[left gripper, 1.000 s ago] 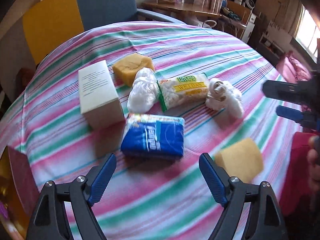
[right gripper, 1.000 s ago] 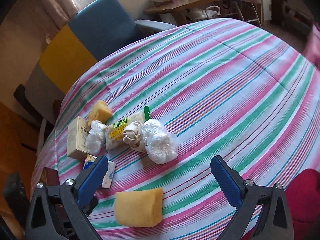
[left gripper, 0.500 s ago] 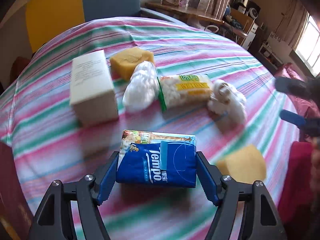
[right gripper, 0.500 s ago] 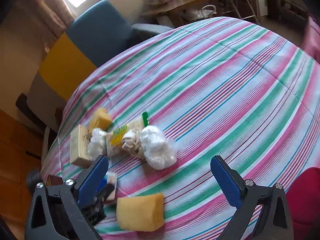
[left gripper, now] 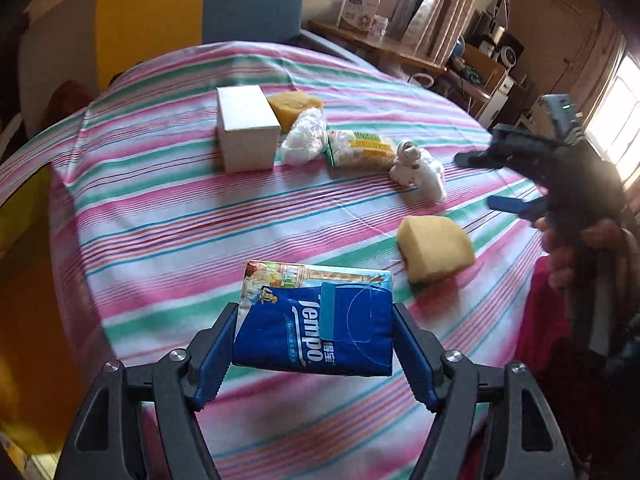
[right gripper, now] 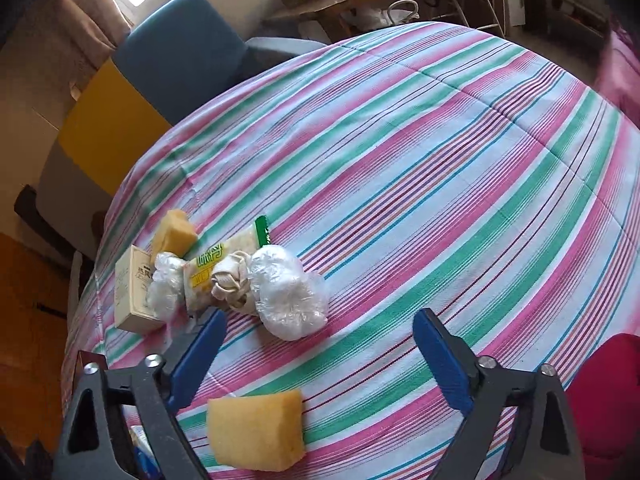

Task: Organize objects
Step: 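Carry the tissue pack toward the tray while the right tool grasps a plastic bag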

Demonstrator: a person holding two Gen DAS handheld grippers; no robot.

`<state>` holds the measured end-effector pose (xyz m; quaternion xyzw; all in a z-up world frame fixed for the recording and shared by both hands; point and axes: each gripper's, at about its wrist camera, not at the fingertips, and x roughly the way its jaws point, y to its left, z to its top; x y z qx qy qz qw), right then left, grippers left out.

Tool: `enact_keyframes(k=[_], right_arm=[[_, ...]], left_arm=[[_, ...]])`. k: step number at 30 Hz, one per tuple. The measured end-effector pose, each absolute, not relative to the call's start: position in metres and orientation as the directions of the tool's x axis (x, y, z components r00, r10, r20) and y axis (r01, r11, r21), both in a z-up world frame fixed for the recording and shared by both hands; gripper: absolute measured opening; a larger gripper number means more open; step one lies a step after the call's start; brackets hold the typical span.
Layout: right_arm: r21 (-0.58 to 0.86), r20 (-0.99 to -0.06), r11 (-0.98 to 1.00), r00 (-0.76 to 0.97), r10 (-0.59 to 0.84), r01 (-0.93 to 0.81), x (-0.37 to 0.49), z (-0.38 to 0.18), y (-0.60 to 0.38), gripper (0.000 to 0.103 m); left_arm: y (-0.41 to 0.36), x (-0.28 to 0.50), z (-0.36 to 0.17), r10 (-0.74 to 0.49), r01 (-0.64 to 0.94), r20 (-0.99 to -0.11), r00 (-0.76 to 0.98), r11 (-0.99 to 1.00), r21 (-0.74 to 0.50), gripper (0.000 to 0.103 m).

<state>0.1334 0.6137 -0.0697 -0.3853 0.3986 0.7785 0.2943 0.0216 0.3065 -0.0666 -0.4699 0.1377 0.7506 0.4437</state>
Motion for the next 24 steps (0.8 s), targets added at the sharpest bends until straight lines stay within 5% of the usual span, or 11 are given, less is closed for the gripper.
enact_keyframes(k=[2, 9, 13, 24], right_arm=[[0.393, -0.841, -0.532, -0.527, 0.122, -0.75, 0.128, -0.072, 0.61, 0.082], [0.303, -0.862, -0.563, -0.473, 0.182, -0.769, 0.125, -0.073, 0.605, 0.081], [0.163, -0.874, -0.623, -0.404, 0.268, -0.765, 0.112, -0.074, 0.597, 0.067], [0.087, -0.881, -0.697, -0.381, 0.279, -0.711, 0.073, -0.095, 0.605, 0.066]], left_arm=[[0.298, 0.023, -0.062, 0.542, -0.794, -0.823, -0.173, -0.571, -0.209, 0.075], [0.279, 0.028, -0.052, 0.566, -0.783, -0.804, -0.181, -0.577, -0.231, 0.075], [0.272, 0.031, -0.047, 0.584, -0.783, -0.792, -0.174, -0.57, -0.248, 0.075], [0.246, 0.029, -0.037, 0.604, -0.763, -0.773, -0.196, -0.589, -0.267, 0.075]])
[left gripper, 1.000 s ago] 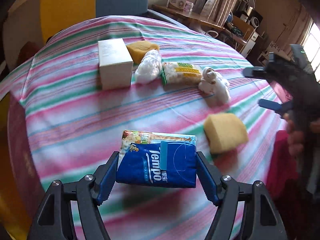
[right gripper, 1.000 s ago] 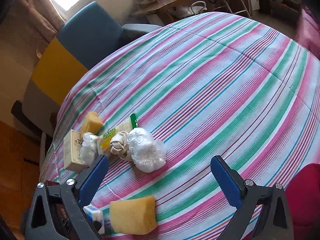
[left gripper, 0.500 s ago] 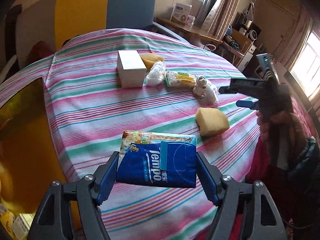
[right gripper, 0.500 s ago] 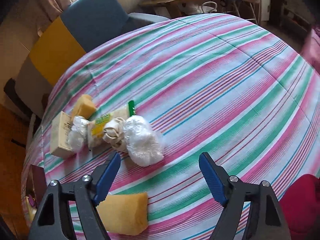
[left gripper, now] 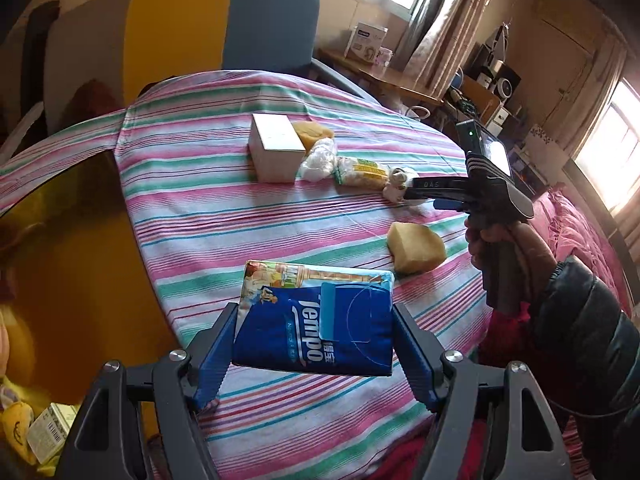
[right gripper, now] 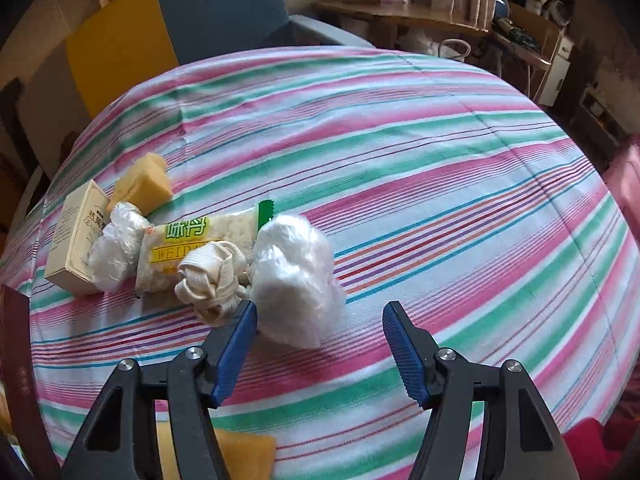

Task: Organize objects
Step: 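Carry the tissue pack toward the tray while the right tool grasps a plastic bag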

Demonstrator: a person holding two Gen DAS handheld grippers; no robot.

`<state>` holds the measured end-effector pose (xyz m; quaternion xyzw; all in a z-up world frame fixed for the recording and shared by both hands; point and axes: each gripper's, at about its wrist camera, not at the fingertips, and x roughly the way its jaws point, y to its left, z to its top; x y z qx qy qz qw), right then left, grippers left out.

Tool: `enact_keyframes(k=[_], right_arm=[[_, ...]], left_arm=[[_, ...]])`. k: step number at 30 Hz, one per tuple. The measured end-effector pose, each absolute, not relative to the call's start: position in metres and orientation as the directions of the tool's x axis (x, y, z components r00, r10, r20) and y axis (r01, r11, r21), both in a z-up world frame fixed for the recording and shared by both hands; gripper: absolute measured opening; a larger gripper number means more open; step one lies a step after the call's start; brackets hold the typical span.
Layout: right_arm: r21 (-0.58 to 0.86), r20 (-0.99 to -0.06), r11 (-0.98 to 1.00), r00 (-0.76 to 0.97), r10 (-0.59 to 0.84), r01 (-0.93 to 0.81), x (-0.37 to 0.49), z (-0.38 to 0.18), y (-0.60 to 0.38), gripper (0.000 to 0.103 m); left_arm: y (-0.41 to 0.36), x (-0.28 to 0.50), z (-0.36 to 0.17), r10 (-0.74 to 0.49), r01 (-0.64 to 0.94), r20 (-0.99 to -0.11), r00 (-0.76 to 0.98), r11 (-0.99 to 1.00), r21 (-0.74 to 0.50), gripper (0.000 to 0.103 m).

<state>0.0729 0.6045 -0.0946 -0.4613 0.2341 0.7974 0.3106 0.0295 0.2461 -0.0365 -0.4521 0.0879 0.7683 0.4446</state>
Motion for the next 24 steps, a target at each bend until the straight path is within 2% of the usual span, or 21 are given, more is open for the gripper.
enact_keyframes(k=[2, 3, 4, 7, 11, 13, 14, 16, 19, 24], right_arm=[[0.103, -0.883, -0.698, -0.388, 0.264, -0.709, 0.072, -0.098, 0.609, 0.049], [0.112, -0.883, -0.701, -0.394, 0.254, -0.705, 0.072, -0.098, 0.609, 0.028], [0.11, -0.883, -0.702, -0.394, 0.256, -0.704, 0.073, -0.098, 0.61, 0.02], [0.12, -0.876, -0.7, -0.407, 0.258, -0.704, 0.076, -0.094, 0.61, 0.017], [0.139, -0.887, -0.703, -0.404, 0.225, -0.698, 0.077, -0.094, 0.611, 0.017], [0.173, -0.897, -0.679, -0.399, 0.19, -0.713, 0.08, -0.096, 0.613, 0.023], [0.17, -0.898, -0.675, -0.395, 0.195, -0.718, 0.081, -0.096, 0.614, 0.026], [0.162, -0.893, -0.664, -0.395, 0.217, -0.73, 0.085, -0.093, 0.614, 0.049], [0.151, -0.875, -0.647, -0.405, 0.264, -0.747, 0.088, -0.086, 0.616, 0.059], [0.071, -0.861, -0.665, -0.382, 0.335, -0.743, 0.076, -0.086, 0.617, 0.059]], left_arm=[[0.241, 0.028, -0.036, 0.604, -0.754, -0.772, -0.199, -0.598, -0.273, 0.075], [0.238, 0.027, -0.036, 0.603, -0.749, -0.772, -0.201, -0.602, -0.276, 0.075], [0.236, 0.027, -0.035, 0.603, -0.746, -0.771, -0.204, -0.606, -0.277, 0.075], [0.23, 0.025, -0.036, 0.599, -0.735, -0.773, -0.21, -0.618, -0.279, 0.075], [0.225, 0.023, -0.038, 0.593, -0.721, -0.777, -0.211, -0.631, -0.285, 0.075], [0.224, 0.022, -0.037, 0.594, -0.718, -0.777, -0.209, -0.632, -0.291, 0.075], [0.224, 0.022, -0.037, 0.596, -0.718, -0.776, -0.209, -0.632, -0.292, 0.075], [0.223, 0.023, -0.037, 0.599, -0.719, -0.773, -0.21, -0.63, -0.293, 0.075], [0.222, 0.022, -0.038, 0.598, -0.718, -0.774, -0.207, -0.63, -0.295, 0.075], [0.221, 0.021, -0.039, 0.598, -0.719, -0.775, -0.205, -0.63, -0.295, 0.075]])
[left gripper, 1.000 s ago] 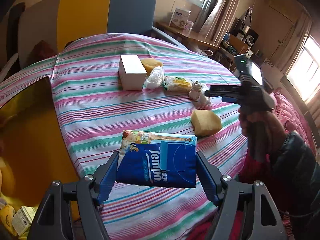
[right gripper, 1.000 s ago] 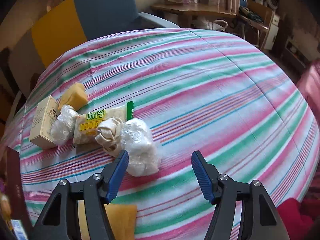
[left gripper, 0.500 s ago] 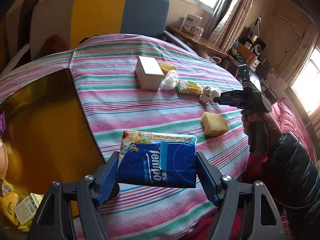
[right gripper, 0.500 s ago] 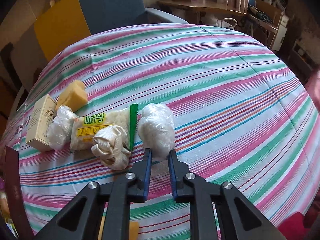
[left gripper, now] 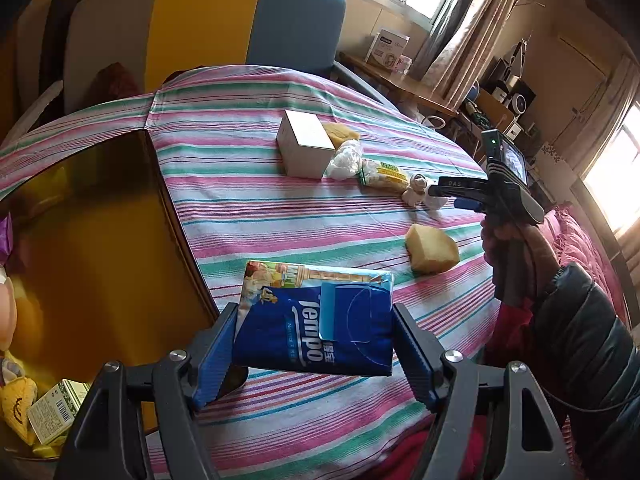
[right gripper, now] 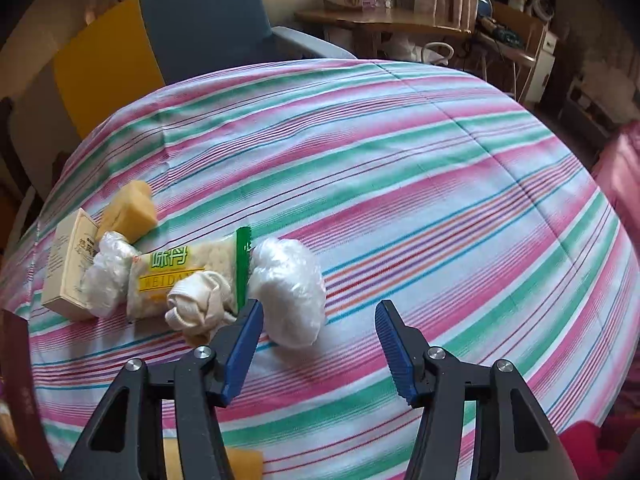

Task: Organize objects
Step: 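Carry the tissue pack toward the tray while the right tool grasps a plastic bag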

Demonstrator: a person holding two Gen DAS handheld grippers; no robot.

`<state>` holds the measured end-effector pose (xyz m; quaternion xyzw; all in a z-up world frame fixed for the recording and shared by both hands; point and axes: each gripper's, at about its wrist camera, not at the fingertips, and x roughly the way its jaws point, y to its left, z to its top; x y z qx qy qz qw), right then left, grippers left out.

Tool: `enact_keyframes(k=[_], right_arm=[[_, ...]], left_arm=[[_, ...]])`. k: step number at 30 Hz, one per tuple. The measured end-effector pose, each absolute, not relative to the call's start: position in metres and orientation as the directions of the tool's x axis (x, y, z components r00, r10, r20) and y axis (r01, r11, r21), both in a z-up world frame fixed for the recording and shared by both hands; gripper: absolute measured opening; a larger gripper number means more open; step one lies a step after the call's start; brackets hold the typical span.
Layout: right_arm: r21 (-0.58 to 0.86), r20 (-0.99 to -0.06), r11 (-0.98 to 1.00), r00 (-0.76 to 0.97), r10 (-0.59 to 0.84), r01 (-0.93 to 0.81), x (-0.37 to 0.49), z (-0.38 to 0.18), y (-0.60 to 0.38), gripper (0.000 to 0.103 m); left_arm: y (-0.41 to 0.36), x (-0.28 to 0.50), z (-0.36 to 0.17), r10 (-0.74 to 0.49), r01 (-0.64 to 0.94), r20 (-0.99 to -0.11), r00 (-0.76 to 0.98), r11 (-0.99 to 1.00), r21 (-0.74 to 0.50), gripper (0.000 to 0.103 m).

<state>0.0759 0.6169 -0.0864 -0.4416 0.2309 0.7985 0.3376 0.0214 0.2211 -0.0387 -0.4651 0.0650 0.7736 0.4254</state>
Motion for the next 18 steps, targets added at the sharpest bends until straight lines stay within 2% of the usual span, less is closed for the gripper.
enact_keyframes(k=[6, 8, 9, 13, 18], right_arm=[[0.044, -0.845, -0.688, -0.394, 0.36, -0.724, 0.069, -0.088, 0.623, 0.058], [0.079, -0.849, -0.7, -0.416, 0.326, -0.71, 0.065, -0.09, 0.626, 0.044], [0.088, -0.852, -0.704, -0.419, 0.313, -0.705, 0.063, -0.092, 0.627, 0.03], [0.067, -0.857, -0.706, -0.403, 0.322, -0.705, 0.061, -0.091, 0.626, 0.026], [0.062, -0.84, -0.67, -0.401, 0.366, -0.74, 0.073, -0.075, 0.628, 0.024]], left_arm=[[0.219, 0.023, -0.04, 0.586, -0.719, -0.784, -0.205, -0.634, -0.286, 0.075], [0.217, 0.022, -0.039, 0.582, -0.714, -0.785, -0.212, -0.641, -0.282, 0.075], [0.216, 0.021, -0.038, 0.583, -0.71, -0.783, -0.217, -0.645, -0.283, 0.075], [0.203, 0.01, -0.031, 0.589, -0.682, -0.771, -0.242, -0.669, -0.297, 0.075], [0.167, -0.027, -0.018, 0.555, -0.598, -0.755, -0.35, -0.752, -0.276, 0.075]])
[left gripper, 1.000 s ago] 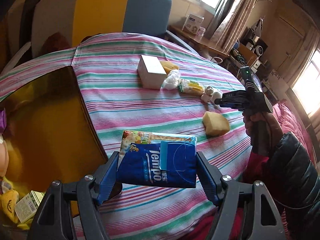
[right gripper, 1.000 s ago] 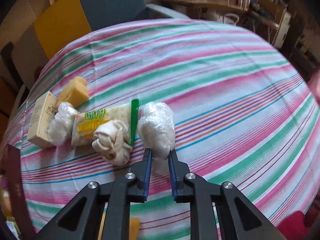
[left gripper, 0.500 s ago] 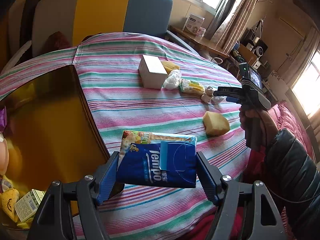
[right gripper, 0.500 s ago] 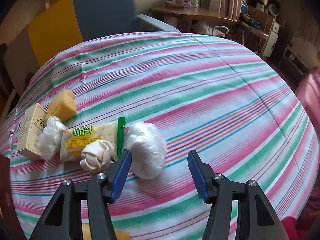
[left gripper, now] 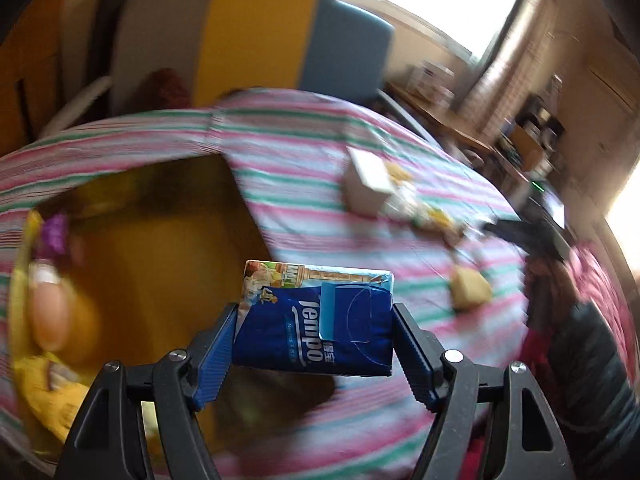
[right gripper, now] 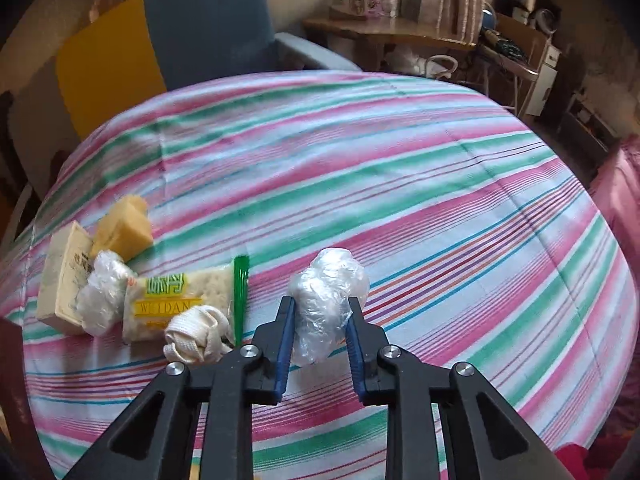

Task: Organize objects
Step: 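Carry the tissue pack toward the tray while the right tool grasps a plastic bag, then release the blue tissue pack into the tray with the left tool while the right tool carries the bag over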

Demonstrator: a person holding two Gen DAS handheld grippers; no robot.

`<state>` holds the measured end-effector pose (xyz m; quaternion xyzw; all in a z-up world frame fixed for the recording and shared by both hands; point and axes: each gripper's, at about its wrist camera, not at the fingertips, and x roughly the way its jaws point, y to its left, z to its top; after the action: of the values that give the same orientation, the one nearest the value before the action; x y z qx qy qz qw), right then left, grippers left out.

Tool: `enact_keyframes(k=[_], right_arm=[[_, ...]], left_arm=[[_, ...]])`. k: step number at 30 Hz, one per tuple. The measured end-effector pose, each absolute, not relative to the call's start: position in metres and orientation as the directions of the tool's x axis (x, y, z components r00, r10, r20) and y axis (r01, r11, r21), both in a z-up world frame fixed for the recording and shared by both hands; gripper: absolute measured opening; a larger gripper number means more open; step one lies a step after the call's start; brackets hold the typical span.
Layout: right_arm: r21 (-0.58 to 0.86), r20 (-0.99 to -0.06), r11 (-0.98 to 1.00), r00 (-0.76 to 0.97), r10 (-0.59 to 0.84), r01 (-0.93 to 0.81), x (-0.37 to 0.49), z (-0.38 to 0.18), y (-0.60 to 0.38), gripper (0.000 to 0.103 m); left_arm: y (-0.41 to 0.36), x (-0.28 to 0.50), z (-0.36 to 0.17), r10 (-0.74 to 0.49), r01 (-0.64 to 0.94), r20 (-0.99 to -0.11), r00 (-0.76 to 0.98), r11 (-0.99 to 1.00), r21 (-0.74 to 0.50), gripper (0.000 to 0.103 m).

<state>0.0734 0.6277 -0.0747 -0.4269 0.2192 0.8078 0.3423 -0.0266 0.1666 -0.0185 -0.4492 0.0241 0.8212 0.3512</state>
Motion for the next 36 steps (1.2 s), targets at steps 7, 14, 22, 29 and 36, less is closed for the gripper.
enact_keyframes(k=[7, 14, 22, 29, 36], right_arm=[[0.086, -0.782, -0.712, -0.49, 0.385, -0.697, 0.078, -0.046, 0.608, 0.024], [0.074, -0.758, -0.771, -0.538, 0.369, -0.633, 0.065, -0.04, 0.588, 0.024], [0.062, -0.759, -0.788, -0.542, 0.361, -0.613, 0.061, -0.045, 0.586, 0.024], [0.063, -0.737, -0.804, -0.571, 0.362, -0.591, 0.061, -0.039, 0.581, 0.024], [0.115, -0.716, -0.858, -0.64, 0.277, -0.5, 0.056, -0.028, 0.553, 0.024]], left_arm=[[0.109, -0.12, -0.031, 0.387, -0.434, -0.783, -0.487, -0.885, -0.167, 0.075], [0.09, -0.2, -0.069, 0.306, -0.326, -0.838, -0.452, -0.931, -0.164, 0.075], [0.089, -0.224, -0.089, 0.236, -0.292, -0.867, -0.439, -0.95, -0.111, 0.08], [0.067, -0.174, -0.037, 0.246, -0.302, -0.799, -0.549, -0.949, -0.084, 0.083], [0.035, -0.107, -0.016, 0.268, -0.292, -0.761, -0.59, -0.95, -0.108, 0.083]])
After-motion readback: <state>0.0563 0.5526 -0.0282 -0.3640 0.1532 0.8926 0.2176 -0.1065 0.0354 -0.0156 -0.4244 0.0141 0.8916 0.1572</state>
